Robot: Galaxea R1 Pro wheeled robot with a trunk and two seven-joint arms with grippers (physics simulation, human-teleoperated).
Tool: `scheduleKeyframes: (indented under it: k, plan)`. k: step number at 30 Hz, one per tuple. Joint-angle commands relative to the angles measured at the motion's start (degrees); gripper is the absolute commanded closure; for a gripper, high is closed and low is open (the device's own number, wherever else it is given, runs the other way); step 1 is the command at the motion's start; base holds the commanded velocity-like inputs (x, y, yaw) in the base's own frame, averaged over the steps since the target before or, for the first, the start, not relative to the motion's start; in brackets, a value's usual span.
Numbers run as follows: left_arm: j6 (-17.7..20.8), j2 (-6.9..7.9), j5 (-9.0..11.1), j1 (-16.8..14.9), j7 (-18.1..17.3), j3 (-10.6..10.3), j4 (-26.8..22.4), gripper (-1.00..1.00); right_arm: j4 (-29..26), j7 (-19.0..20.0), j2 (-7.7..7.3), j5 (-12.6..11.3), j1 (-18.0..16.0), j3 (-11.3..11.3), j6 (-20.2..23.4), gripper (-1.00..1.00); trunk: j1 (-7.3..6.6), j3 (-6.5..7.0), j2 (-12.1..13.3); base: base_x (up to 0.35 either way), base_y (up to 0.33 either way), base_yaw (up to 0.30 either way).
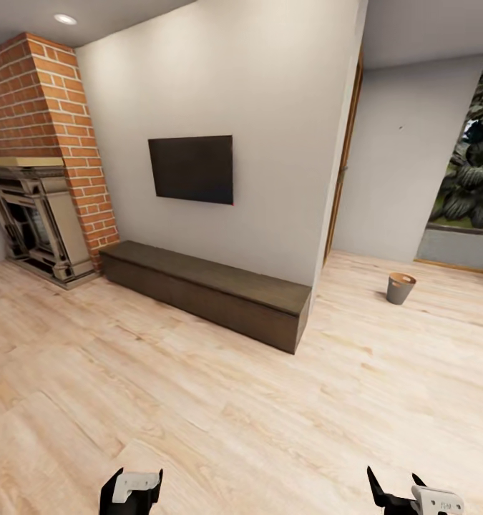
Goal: Put the three can of soda from the living room inside the tash can in the kitchen.
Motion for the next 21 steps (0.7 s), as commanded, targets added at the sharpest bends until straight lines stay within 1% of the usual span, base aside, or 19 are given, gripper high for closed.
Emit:
scheduleKeyframes:
  k: [1, 9, 21]
  plan:
    - [0.00, 0.00, 0.00, 0.00, 0.00, 0.00, 0.00, -1.00, 0.00, 0.00, 0.00, 0.00, 0.00, 0.00, 0.00, -1.00, 0.00, 0.00, 0.00, 0.107, -0.271, -0.212]
    - [0.01, 0.00, 0.00, 0.00, 0.00, 0.00, 0.04, -1.00, 0.00, -0.02, 0.00, 0.00, 0.00, 0.01, -0.02, -1.00, 0.00, 0.00, 0.00, 0.103, -0.272, -0.172]
    - [0.01, 0.00, 0.00, 0.00, 0.00, 0.00, -0.01, -1.00, 0.00, 0.07, 0.00, 0.08, 0.00, 0.08, -0.07, -1.00, 0.00, 0.00, 0.00, 0.096, -0.274, -0.046]
